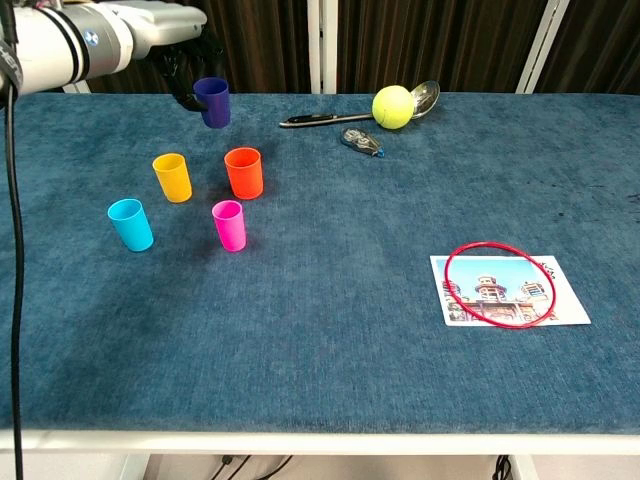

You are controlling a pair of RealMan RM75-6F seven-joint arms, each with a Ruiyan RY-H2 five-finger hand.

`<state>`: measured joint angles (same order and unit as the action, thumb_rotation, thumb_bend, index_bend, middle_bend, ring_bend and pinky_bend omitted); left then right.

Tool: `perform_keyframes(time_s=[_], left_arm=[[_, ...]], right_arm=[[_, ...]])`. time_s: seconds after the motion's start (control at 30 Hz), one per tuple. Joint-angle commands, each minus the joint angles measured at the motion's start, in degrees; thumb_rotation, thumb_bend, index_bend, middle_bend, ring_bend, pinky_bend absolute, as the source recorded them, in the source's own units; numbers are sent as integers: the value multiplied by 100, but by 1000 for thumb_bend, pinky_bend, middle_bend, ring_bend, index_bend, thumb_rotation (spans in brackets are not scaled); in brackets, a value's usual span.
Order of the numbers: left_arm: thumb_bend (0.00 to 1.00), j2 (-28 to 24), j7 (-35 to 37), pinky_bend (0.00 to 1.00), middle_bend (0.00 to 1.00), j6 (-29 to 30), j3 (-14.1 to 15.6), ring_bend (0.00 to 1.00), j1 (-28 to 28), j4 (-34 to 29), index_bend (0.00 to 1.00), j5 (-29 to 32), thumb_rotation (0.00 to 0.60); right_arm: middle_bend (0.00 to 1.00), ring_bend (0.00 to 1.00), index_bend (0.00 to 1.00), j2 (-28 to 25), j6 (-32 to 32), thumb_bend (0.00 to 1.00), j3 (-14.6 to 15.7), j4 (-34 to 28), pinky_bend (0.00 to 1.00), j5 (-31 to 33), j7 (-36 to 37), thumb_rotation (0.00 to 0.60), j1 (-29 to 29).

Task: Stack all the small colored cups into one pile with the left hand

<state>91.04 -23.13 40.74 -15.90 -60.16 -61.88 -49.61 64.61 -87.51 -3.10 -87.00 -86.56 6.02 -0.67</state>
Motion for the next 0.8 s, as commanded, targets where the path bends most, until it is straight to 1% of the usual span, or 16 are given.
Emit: perform_keyframes(time_s=[0.03, 0.1, 0.2, 0.37, 0.53, 0.8], left_arm=[[284, -527, -665, 110, 537, 420, 104, 555, 47, -1107, 491, 284, 600], [283, -639, -932, 109, 543, 555, 209, 555, 47, -1488, 491, 383, 600], [283, -671, -1140, 109, 548, 740, 289, 555, 33, -1844, 491, 468, 600], [283, -641, -1316, 109, 551, 998, 400, 555, 29, -2168, 497, 458, 600], [283, -544, -1299, 109, 554, 1171, 473, 554, 81, -2167, 502, 411, 600], [283, -329, -1001, 110, 554, 1082, 504, 555, 142, -1862, 502, 398, 600]], right_arm=[[0, 0, 0, 6, 3, 327, 2, 1, 0, -8, 3, 600, -4], [0, 0, 0, 15, -1, 327, 5, 2, 0, -21, 8, 600, -5], [0, 0, 0, 24, -10, 327, 19, 1, 0, -51, 0, 600, -5], [0, 0, 0, 15, -9, 327, 49, 8, 0, -84, -77, 600, 1], [0, 0, 0, 15, -7, 327, 44, -6, 0, -74, -67, 600, 1], [0, 0, 0, 44, 61, 327, 45, 18, 0, -33, -91, 600, -19]])
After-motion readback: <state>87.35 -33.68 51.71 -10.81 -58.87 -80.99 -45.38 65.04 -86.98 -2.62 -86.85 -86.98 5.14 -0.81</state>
